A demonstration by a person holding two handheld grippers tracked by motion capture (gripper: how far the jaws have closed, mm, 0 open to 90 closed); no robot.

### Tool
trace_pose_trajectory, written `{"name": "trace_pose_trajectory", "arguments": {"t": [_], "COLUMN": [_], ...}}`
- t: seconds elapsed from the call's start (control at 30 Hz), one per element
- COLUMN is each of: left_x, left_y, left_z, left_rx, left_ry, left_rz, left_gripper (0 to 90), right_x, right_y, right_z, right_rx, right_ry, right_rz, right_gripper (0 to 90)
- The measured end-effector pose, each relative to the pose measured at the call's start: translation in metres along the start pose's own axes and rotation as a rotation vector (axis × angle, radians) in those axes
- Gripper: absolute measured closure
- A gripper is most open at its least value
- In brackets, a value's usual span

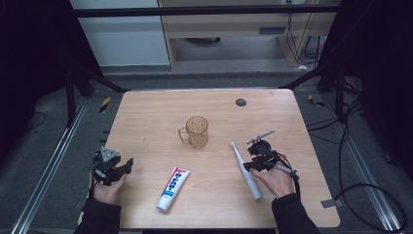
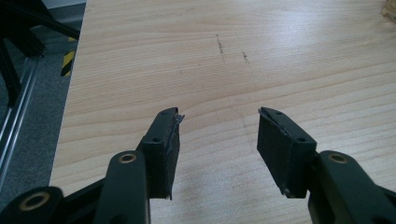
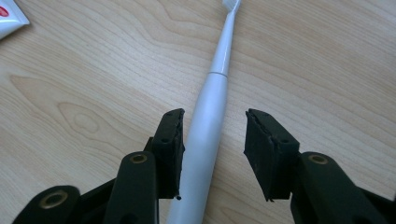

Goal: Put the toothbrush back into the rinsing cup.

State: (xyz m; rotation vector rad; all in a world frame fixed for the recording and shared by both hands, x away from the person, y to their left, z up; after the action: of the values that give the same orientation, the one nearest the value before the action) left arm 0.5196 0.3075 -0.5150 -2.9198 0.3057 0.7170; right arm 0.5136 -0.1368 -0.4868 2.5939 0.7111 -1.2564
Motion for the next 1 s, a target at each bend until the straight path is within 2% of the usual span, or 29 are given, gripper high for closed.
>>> {"name": "trace_pose_trajectory", "arguments": {"t": [0.23,0.37,0.63,0.77,0.8,0.9,1.0], "left_x": [0.002,0.001,0.002,0.002,0.002,0.002,0.003], "left_y": [0.002,0.002,0.001,0.001,0.001,0.001,0.001], "left_z": [0.000,0.000,0.000,0.001,0.001,0.001,0.001], "left_rx": [0.013,0.012,0.012,0.013,0.012,0.013,0.013], "left_ry": [-0.007,-0.005,-0.009,-0.010,-0.011,-0.011,-0.012], "left_rz": [0.002,0.000,0.000,0.000,-0.001,0.000,0.000], "left_gripper": [47.8,47.7,47.7,47.7,47.7,47.7,47.7], "right_x": [0.007,0.017,0.027,0.033,0.034,0.037,0.043], "right_y": [-0.002,-0.003,-0.004,-0.002,-0.003,-0.001,-0.002], "right_z": [0.001,0.003,0.003,0.000,-0.001,-0.001,0.000], "right_rx": [-0.016,-0.023,-0.014,-0.049,-0.025,-0.034,-0.018], "right_ry": [-0.023,-0.064,-0.095,-0.097,-0.111,-0.117,-0.150], "right_rz": [-0.005,-0.004,-0.007,-0.006,-0.009,-0.001,-0.002], "right_gripper": [57.6,58.4,58.8,58.9,59.1,59.1,59.2]}}
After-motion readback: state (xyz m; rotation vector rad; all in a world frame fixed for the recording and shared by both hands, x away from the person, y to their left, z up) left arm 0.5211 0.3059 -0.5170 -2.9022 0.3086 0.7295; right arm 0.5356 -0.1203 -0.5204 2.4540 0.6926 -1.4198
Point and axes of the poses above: each handheld gripper's, and its own axes: x roughly forward along the jaws, z roughly out of its underside, y roughly to its right, the point moved 7 cm from there along x, roughly forward along the jaws, and after that the axes turned 11 degrees about y, right-handed, at the moved point
